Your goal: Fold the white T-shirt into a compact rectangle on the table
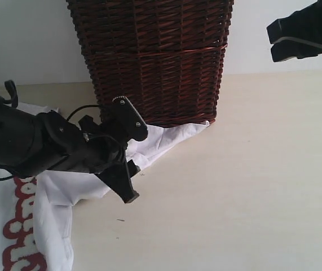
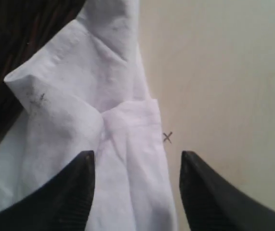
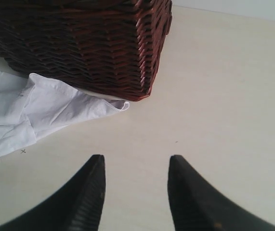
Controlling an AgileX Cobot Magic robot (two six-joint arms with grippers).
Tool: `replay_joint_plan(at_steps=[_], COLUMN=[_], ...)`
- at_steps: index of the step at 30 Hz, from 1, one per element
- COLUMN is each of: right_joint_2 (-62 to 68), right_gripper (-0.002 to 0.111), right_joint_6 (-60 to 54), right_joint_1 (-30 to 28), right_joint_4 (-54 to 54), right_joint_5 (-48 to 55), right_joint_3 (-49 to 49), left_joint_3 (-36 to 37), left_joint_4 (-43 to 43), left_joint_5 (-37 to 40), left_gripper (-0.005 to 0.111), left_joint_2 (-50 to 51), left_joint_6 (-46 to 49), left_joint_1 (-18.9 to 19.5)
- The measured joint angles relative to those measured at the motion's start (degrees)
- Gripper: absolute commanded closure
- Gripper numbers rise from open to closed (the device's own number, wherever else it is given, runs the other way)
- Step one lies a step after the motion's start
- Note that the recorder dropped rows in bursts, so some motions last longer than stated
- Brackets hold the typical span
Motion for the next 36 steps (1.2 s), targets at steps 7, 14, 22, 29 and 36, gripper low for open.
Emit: replay_joint_plan(at_steps=[7, 14, 22, 29, 36], right_joint_2=[0.0, 0.0, 0.0, 0.0, 0.0], right_gripper=[0.066, 0.066, 0.066, 0.066, 0.066], right_joint_6=[-1.0, -1.3, -1.7, -1.7, -1.7], right_joint_1=[0.0, 0.0, 0.0, 0.0, 0.0], right_joint_4=[1.3, 1.8, 1.8, 1.9, 1.9], right_joint_5=[0.0, 0.0, 0.0, 0.0, 0.1], right_joint_3=[0.0, 0.0, 0.0, 0.0, 0.0], left_joint_3=[0.0, 0.0, 0.0, 0.0, 0.0], left_joint_4=[0.0, 0.0, 0.0, 0.0, 0.0], left_joint_5=[-0.6, -5.2, -0.7, 3.3, 4.4], left_gripper=[0.054, 0.092, 0.103, 0.085, 0.069], left_joint_2=[3.0, 6.0, 1.9, 0.6, 0.6], left_joint_6=[-0.2, -0.4, -0.4, -0.4, -0.4], left_joint_1=[-0.1, -0.3, -0.4, -0.4, -0.4])
